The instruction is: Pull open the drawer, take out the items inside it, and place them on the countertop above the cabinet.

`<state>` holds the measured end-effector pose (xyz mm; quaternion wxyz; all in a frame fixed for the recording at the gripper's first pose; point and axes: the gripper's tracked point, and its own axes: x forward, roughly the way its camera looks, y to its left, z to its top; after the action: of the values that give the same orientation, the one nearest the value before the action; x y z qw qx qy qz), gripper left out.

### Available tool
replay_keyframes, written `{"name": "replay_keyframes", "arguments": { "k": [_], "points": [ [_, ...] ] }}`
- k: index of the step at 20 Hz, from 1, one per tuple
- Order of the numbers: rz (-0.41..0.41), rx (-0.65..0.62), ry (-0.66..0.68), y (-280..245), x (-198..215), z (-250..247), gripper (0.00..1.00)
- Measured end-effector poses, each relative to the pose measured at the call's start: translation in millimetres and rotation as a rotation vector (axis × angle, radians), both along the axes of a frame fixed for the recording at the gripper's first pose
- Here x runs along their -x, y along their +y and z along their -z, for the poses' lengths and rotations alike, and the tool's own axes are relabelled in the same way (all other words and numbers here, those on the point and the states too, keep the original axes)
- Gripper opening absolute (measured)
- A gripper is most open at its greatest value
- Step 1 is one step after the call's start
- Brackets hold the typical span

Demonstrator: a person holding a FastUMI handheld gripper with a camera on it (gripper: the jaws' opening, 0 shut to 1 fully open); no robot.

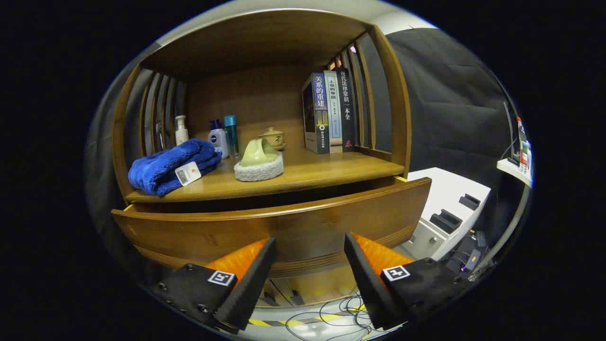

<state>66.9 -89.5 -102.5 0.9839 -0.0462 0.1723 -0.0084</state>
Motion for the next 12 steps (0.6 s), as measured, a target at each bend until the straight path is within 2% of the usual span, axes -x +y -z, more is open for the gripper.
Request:
{"name": "replay_keyframes", "arguments": {
  "k": [12],
  "points": [
    [0.006, -0.001, 0.006, 7, -35, 3, 0.98]
  ]
}}
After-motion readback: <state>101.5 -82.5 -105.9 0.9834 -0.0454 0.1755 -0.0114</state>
